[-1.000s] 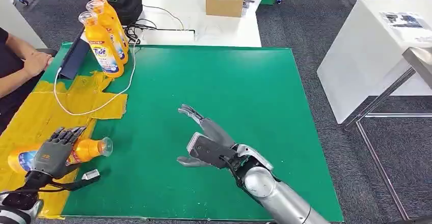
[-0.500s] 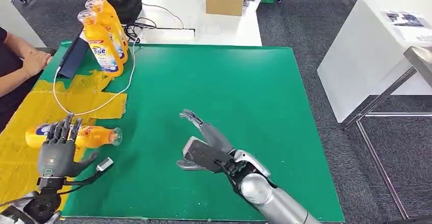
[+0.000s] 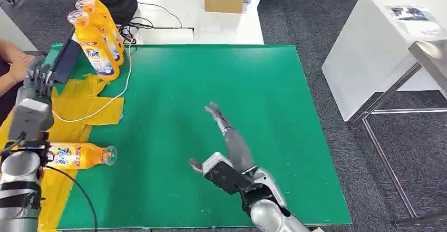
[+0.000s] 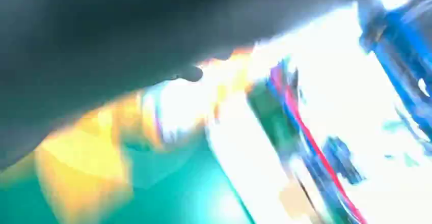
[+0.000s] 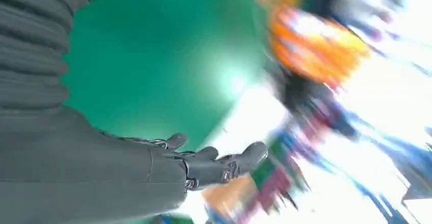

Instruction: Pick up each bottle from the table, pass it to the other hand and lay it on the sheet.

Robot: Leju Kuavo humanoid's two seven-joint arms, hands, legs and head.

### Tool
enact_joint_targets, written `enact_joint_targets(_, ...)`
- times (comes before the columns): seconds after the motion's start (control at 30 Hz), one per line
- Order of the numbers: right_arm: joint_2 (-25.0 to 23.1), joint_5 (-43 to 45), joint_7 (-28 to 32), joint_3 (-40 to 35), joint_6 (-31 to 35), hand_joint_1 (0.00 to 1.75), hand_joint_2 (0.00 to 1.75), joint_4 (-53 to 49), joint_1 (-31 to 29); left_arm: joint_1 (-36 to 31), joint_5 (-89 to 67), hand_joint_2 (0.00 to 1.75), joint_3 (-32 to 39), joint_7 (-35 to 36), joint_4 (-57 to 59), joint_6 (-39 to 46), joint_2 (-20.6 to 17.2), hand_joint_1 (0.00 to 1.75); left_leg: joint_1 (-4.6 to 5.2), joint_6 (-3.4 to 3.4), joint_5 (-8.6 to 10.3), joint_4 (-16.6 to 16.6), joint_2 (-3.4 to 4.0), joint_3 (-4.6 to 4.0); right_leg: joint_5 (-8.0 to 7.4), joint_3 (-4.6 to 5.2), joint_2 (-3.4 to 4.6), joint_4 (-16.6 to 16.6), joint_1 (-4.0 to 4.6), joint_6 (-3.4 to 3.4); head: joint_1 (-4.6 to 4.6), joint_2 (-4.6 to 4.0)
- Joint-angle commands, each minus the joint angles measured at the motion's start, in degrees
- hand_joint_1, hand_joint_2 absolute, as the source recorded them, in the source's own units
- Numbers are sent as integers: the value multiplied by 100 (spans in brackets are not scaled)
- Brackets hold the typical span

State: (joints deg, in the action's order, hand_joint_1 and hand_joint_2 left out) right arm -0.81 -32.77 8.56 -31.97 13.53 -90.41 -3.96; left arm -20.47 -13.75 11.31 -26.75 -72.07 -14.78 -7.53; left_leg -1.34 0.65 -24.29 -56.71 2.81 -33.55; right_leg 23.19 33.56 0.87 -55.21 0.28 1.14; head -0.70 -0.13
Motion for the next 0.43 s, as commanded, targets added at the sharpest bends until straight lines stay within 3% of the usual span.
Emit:
enact_joint_targets(0.03,-269,-6,1028,810,189,0,175,-1565,1160,1871,593,0,-519,-67,-1720,-764,1240,0,6,-17,-19,14,-76,41,40,-58,-61,11,-7,8,-2,0)
enact_joint_targets(0.13,-267,-17,1383,950,296,0,175,-1754,1521,2050,431,0,-1017,-67,-1975,-682,1372,0,1,-9,-15,2,-69,-8,36,-16,-52,3,-2,7,-2,0)
enact_joint_targets(0.3,-299,248,1725,1137,137,0,175,-2021,1732,2124,146,0,-1543,-127,-2254,-458,1229,0,0,-24,-31,0,-110,4,49,-38,-80,2,-2,14,-2,0)
enact_joint_targets(0.43,-257,355,1663,1147,-144,0,175,-2044,1601,2029,-225,0,-1695,33,-2193,-208,1151,0,1,-20,-24,3,-93,-9,41,-24,-64,5,-2,19,-2,0)
